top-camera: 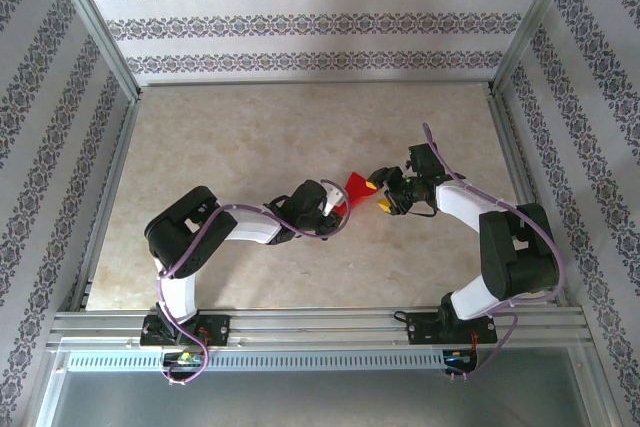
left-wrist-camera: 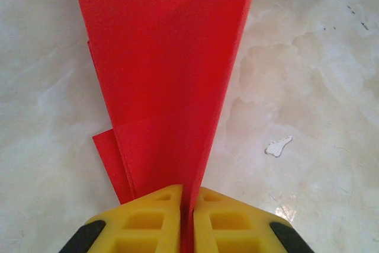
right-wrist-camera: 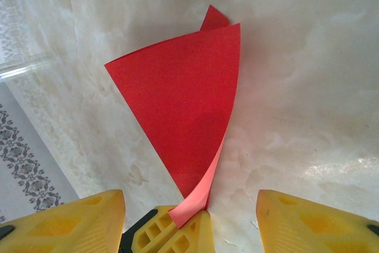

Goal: Fold a paper plane with a square sheet of paper (pick it up from the middle)
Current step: Fold the wing for the fifth time at the center of the table.

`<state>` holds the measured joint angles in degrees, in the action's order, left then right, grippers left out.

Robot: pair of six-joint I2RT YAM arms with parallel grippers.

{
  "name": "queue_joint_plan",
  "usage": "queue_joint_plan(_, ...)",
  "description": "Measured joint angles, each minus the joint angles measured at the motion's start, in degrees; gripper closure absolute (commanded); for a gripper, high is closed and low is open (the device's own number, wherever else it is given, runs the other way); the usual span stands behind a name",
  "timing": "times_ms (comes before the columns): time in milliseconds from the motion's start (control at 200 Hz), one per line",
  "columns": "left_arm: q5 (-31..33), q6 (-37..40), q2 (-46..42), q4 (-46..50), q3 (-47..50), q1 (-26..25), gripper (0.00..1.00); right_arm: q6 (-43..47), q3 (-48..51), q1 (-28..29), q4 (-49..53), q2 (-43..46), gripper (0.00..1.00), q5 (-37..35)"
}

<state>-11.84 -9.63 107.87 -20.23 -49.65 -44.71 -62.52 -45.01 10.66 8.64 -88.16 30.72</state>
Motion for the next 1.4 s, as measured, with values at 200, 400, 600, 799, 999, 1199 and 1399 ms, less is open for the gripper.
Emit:
queue_joint_plan(200,-0.1,3.5,-0.1,0.1,0.0,0.2,0.88,0.3,-0.4,2.1,0.9,-1.0,0.39,0.4)
queue_joint_plan(400,0.5,8.2,-0.4,0.7,0.0,0.2,0.87,-1.0,-1.4,5.6,0.9,-4.3,0.42,0.3)
queue_joint_plan(600,0.8,12.0,-0.7,1.0,0.3,0.2,0.84,-2.4,-2.1,6.5,0.7,-6.9,0.51,0.2)
queue_joint_plan(799,1.4,14.7,-1.2,1.5,0.6,0.2,0.83,-3.3,-2.2,6.5,0.5,-7.1,0.59,0.0)
queue_joint_plan(999,1.6,16.4,-1.6,1.6,1.0,0.2,0.83,-3.7,-2.2,6.5,0.3,-8.5,0.64,0.0)
queue_joint_plan(1199,1.6,17.2,-2.1,1.8,1.1,0.2,0.73,-4.2,-2.3,6.5,-0.1,-9.0,0.86,-0.3)
queue_joint_plan(1399,1.6,15.7,-5.4,5.1,1.1,0.2,0.51,-4.6,-2.3,6.5,0.2,-7.0,0.91,-2.1)
